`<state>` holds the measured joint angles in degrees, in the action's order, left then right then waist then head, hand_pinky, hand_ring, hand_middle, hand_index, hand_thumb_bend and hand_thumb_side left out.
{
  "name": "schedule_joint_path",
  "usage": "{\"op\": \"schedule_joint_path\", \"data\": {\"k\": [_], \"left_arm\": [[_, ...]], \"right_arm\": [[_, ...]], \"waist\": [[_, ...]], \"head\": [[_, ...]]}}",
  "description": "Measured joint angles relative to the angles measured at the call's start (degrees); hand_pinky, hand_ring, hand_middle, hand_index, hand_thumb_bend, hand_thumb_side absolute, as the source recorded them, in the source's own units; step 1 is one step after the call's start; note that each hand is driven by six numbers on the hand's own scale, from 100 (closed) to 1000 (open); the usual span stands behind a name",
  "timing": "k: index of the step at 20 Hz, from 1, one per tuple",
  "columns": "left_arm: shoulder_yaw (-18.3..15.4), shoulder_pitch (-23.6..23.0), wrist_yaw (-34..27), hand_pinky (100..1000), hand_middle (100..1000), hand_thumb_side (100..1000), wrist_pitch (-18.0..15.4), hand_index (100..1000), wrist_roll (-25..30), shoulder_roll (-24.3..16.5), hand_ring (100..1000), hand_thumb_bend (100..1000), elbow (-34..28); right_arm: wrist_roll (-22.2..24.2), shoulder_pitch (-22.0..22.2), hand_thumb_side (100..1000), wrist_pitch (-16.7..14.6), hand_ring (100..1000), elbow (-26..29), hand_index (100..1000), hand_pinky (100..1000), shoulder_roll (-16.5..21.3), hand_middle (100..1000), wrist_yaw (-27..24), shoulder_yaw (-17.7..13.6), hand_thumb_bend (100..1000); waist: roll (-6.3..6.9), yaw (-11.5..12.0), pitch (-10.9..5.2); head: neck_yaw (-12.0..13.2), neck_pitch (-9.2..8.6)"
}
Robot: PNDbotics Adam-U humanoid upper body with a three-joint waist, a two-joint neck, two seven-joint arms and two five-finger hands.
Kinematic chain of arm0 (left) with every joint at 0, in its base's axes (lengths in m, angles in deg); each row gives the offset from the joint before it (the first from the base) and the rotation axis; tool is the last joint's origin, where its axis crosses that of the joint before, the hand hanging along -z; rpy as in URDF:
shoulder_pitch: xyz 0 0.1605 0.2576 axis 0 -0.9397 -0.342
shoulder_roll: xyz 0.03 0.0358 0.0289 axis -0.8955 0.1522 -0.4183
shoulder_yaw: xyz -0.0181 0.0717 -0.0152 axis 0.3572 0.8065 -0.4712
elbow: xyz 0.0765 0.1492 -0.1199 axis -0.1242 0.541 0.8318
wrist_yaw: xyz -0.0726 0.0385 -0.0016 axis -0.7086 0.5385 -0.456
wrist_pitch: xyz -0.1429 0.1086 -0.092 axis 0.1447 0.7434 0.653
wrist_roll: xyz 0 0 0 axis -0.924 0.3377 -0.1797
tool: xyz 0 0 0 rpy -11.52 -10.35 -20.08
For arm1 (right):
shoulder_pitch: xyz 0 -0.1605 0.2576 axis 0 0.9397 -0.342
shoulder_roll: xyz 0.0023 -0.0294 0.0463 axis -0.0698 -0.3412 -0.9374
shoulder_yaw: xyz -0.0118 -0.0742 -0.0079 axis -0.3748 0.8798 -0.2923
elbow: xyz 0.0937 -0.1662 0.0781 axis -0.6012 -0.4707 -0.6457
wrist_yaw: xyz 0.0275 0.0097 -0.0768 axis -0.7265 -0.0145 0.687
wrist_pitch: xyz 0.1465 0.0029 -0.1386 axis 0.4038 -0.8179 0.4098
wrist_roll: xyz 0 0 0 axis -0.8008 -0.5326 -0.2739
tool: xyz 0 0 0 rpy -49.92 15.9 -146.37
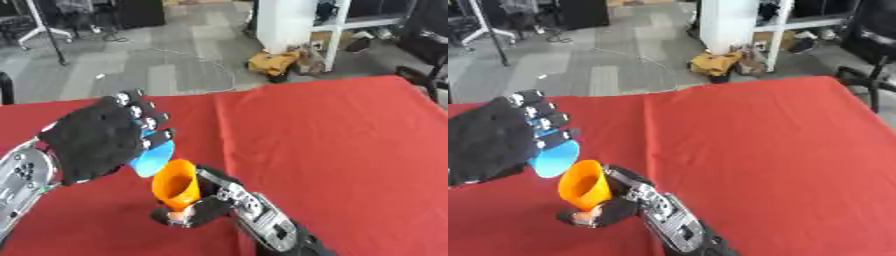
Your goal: Pour the contents of one cup into another cup.
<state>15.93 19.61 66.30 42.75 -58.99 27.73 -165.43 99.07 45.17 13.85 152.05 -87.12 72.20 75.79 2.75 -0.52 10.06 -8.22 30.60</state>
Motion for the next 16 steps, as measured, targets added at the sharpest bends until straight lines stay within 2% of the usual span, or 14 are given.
{"op": "schedule_joint_path", "data": {"k": [6, 12, 16], "left_arm": [[0.2, 0.0, -0.4, 440, 418, 100, -0.4, 691, 0.5, -0.4, 428, 513, -0.4], [3.4, 0.1, 0.6, 435, 420, 100, -4.7, 695, 1.7, -0.2, 427, 511, 1.3], [3.9, 0.2, 1.0, 437, 418, 100, -5.6, 694, 2.1, 0.2, 426, 510, 2.2]], "right_arm": [[0.0, 0.0, 100, 0.0, 393, 0.0, 445, 681, 0.0, 355, 0.0, 0.0, 384], [0.1, 0.0, 100, 0.0, 393, 0.0, 445, 681, 0.0, 354, 0.0, 0.0, 384], [0.1, 0.0, 100, -0.1, 393, -0.1, 445, 680, 0.0, 354, 0.0, 0.0, 384]], "waist": [[0.01, 0.0, -0.05], [0.17, -0.2, -0.05], [0.18, -0.2, -0.05]], "head": [[0.0, 0.0], [0.0, 0.0], [0.0, 0.0]]}}
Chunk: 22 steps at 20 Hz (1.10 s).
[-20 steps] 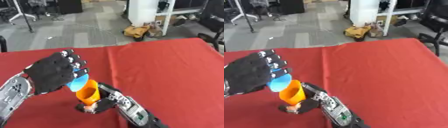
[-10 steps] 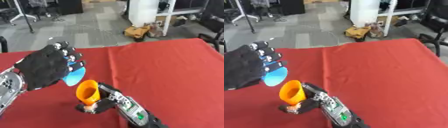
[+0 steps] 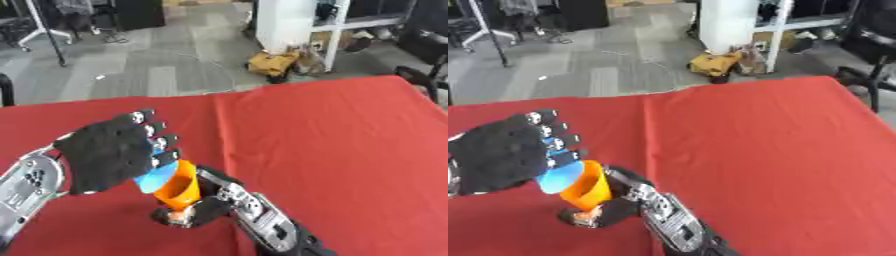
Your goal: Pour the contents of one cup into another cup.
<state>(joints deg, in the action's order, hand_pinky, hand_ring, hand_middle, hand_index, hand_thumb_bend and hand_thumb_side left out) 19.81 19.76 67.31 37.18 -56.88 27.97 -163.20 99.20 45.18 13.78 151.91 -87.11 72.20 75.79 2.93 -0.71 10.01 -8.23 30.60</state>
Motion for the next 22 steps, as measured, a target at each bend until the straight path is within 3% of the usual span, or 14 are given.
{"op": "schedule_joint_path", "data": {"k": [11, 16, 18, 20, 22], "left_arm": [[-0.7, -0.4, -1.2, 433, 413, 100, 1.1, 688, 0.1, 0.0, 422, 513, 0.0], [-3.8, -2.1, -5.2, 425, 408, 100, 4.2, 678, -0.2, 0.0, 416, 507, 0.0], [-5.1, -3.0, -7.3, 420, 405, 100, 5.6, 673, -0.4, 0.0, 415, 505, 0.0], [-6.2, -3.9, -9.3, 417, 403, 100, 6.8, 669, -0.6, 0.0, 415, 501, 0.1], [-7.2, -4.8, -11.4, 415, 402, 100, 7.9, 666, -0.7, 0.0, 414, 498, 0.5]], "right_arm": [[-0.4, 0.0, 100, -0.3, 421, -0.2, 452, 692, 0.0, 369, 0.2, -0.5, 369], [-5.7, 0.0, 100, -2.9, 548, -2.1, 500, 760, 1.1, 463, 5.5, -3.6, 378], [-9.0, 0.0, 100, -4.5, 634, -3.4, 569, 821, 1.5, 535, 9.4, -5.2, 414], [-12.2, 0.0, 224, -6.3, 769, -4.7, 683, 915, 1.8, 672, 13.8, -6.6, 538], [-14.8, 0.1, 255, -8.0, 818, -6.0, 734, 955, 2.0, 737, 18.1, -7.9, 606]], "waist": [[-0.03, 0.0, -0.04], [-0.19, 0.0, -0.08], [-0.19, -0.1, -0.08], [-0.21, -0.1, -0.08], [-0.23, -0.1, -0.08]], "head": [[0.0, -0.02], [0.0, -0.13], [0.0, -0.26], [0.0, -0.29], [0.0, -0.4]]}}
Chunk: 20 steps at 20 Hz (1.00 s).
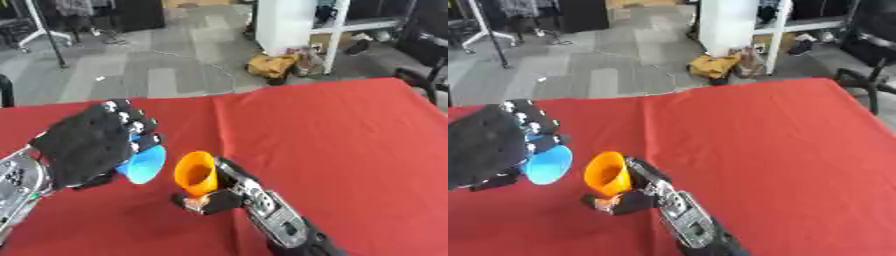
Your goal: Pour the contents of one cup into another cup.
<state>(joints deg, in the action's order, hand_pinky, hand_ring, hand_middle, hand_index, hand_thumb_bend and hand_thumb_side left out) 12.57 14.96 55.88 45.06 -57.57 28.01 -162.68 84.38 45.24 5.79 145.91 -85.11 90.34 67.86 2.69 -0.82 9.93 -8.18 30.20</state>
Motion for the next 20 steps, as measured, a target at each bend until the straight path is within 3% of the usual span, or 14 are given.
{"op": "schedule_joint_path", "data": {"k": [1, 5, 11, 12, 14, 17, 20], "left_arm": [[-0.4, -0.4, -1.0, 411, 401, 100, 0.5, 664, 0.0, 0.1, 413, 496, 0.3], [-2.1, -1.5, -4.1, 398, 398, 100, 2.3, 657, -0.2, 0.9, 407, 492, 1.8], [-4.2, -2.7, -10.4, 351, 388, 100, 5.1, 629, -1.1, 2.8, 379, 479, 5.4], [-4.6, -2.8, -12.7, 346, 386, 100, 5.7, 623, -1.4, 3.4, 375, 475, 6.5], [-5.4, -3.1, -17.9, 378, 400, 100, 6.7, 630, -1.9, 4.5, 388, 500, 9.1], [-6.3, -3.1, -25.3, 412, 446, 100, 7.3, 653, -2.7, 6.3, 424, 664, 12.8], [-7.0, -3.7, -32.7, 406, 462, 100, 7.1, 655, -3.2, 8.3, 431, 711, 16.1]], "right_arm": [[-1.1, 0.0, 250, -0.8, 852, -0.6, 767, 980, 0.0, 780, 1.8, -0.6, 648], [-4.4, 0.5, 246, -3.0, 874, -2.3, 800, 1000, 0.0, 821, 6.4, -2.3, 679], [-7.2, 0.7, 295, -3.6, 851, -1.9, 802, 993, 0.8, 812, 7.5, -4.6, 657], [-7.6, 0.9, 265, -3.5, 851, -1.3, 803, 994, 1.0, 812, 7.2, -5.1, 685], [-8.5, 1.1, 269, -3.0, 853, 0.3, 806, 996, 1.6, 820, 6.6, -5.8, 686], [-9.5, 1.8, 280, -2.2, 855, 3.5, 813, 995, 2.4, 827, 4.4, -6.6, 687], [-10.3, 2.2, 294, -1.3, 853, 6.5, 811, 993, 3.0, 828, 2.0, -7.0, 683]], "waist": [[-0.01, 0.0, 0.0], [-0.25, 0.0, 0.0], [-0.61, 0.0, 0.0], [-0.76, 0.0, 0.0], [-1.02, 0.0, 0.02], [-1.29, 0.0, 0.08], [-1.53, -0.1, 0.21]], "head": [[0.0, -0.04], [0.0, -0.07], [0.0, -0.1], [0.0, -0.11], [0.0, -0.12], [0.1, -0.13], [0.2, -0.14]]}}
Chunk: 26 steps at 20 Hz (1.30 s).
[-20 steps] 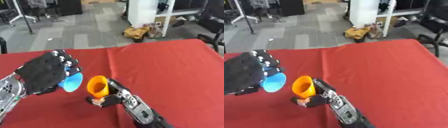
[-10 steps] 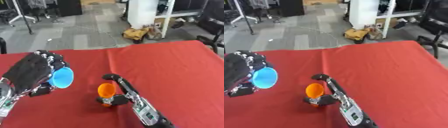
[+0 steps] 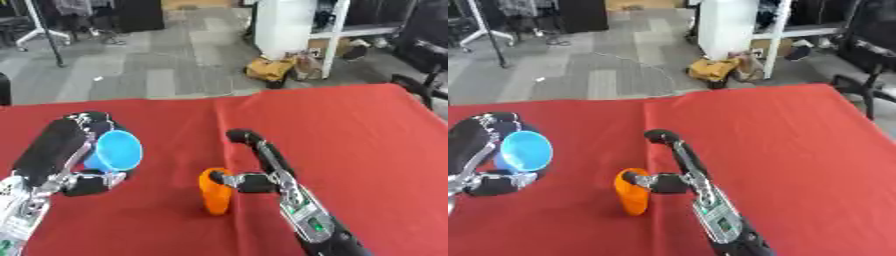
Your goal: Pour the contents of one cup into another cup.
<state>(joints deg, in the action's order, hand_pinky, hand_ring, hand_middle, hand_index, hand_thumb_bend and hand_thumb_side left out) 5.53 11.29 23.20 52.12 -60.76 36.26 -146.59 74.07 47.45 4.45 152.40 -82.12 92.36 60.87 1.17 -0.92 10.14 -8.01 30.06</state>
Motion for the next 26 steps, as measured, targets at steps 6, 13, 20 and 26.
{"op": "schedule_joint_path", "data": {"k": [6, 13, 20, 26], "left_arm": [[-1.3, -1.5, -17.8, 420, 532, 192, 0.8, 675, -0.7, 3.9, 479, 1000, 6.3], [-1.7, -3.0, -33.7, 515, 651, 272, -1.1, 727, 1.1, 5.8, 589, 1000, 10.3], [-3.4, -4.2, -38.2, 545, 663, 304, -3.2, 725, 0.3, 5.8, 602, 1000, 7.8], [-4.2, -8.1, -41.9, 525, 649, 320, -2.2, 717, -0.9, 4.5, 585, 1000, -0.9]], "right_arm": [[-1.3, 1.1, 309, 1.5, 846, 3.5, 817, 986, 0.5, 828, -3.0, -0.4, 671], [-1.9, 1.3, 312, 2.3, 839, 4.2, 818, 984, 0.6, 822, -4.0, -0.6, 667], [-1.9, 1.3, 320, 2.5, 830, 4.2, 815, 976, 0.6, 807, -4.5, -0.6, 662], [-2.0, 1.3, 325, 2.6, 818, 4.8, 808, 964, 1.0, 790, -5.0, -0.7, 652]], "waist": [[-0.26, 0.0, 0.16], [-0.41, 0.1, 0.25], [-0.15, 0.2, 0.26], [0.19, 0.2, 0.26]], "head": [[0.0, -0.01], [0.0, -0.01], [0.0, -0.01], [0.0, -0.02]]}}
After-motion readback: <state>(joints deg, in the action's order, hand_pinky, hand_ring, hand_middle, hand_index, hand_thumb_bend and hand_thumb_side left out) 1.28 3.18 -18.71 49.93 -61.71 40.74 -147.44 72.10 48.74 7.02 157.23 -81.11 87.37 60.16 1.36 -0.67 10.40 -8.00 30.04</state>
